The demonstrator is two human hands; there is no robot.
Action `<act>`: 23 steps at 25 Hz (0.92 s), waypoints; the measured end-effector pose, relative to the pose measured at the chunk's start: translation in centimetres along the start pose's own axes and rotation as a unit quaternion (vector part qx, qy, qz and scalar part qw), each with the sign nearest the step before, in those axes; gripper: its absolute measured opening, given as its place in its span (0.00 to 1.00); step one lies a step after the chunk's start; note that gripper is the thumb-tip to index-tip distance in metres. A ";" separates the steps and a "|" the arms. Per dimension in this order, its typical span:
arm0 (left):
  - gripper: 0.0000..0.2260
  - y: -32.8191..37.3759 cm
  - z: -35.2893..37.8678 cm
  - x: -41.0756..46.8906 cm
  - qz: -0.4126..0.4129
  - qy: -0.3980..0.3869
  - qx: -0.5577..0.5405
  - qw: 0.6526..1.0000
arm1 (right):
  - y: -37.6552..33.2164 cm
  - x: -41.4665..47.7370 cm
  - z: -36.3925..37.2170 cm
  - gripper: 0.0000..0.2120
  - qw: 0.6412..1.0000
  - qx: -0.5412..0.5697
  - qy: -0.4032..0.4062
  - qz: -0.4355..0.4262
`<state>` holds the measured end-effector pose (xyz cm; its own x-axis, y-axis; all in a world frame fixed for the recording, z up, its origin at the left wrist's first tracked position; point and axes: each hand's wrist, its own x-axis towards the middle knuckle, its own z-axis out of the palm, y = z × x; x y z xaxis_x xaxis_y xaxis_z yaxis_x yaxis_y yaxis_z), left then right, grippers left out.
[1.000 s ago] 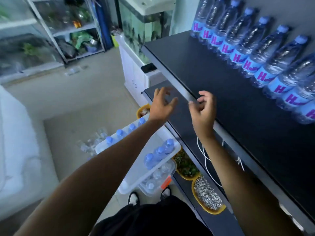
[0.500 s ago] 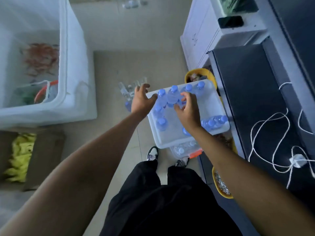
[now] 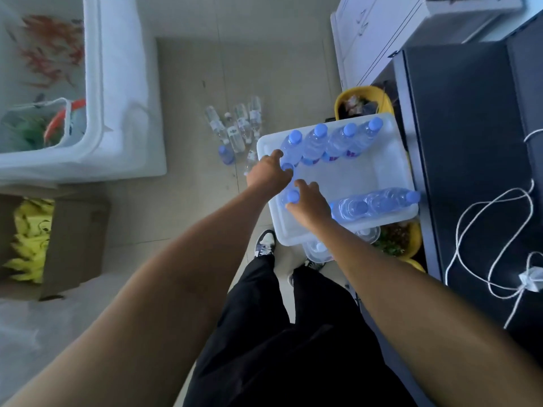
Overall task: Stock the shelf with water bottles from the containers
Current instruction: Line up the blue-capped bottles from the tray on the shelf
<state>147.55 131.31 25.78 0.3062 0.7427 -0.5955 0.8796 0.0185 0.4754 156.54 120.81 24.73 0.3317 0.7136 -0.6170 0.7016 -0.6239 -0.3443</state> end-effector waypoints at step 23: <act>0.06 6.1 -2.8 -2.0 0.150 0.060 0.086 0.983 | 2.1 -3.4 -6.3 0.07 0.959 0.181 0.217 0.008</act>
<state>151.28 131.82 31.65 0.5252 0.7713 -0.3595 0.8081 -0.3195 0.4949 160.85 119.01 30.54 0.6271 0.7198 -0.2977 0.4558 -0.6490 -0.6091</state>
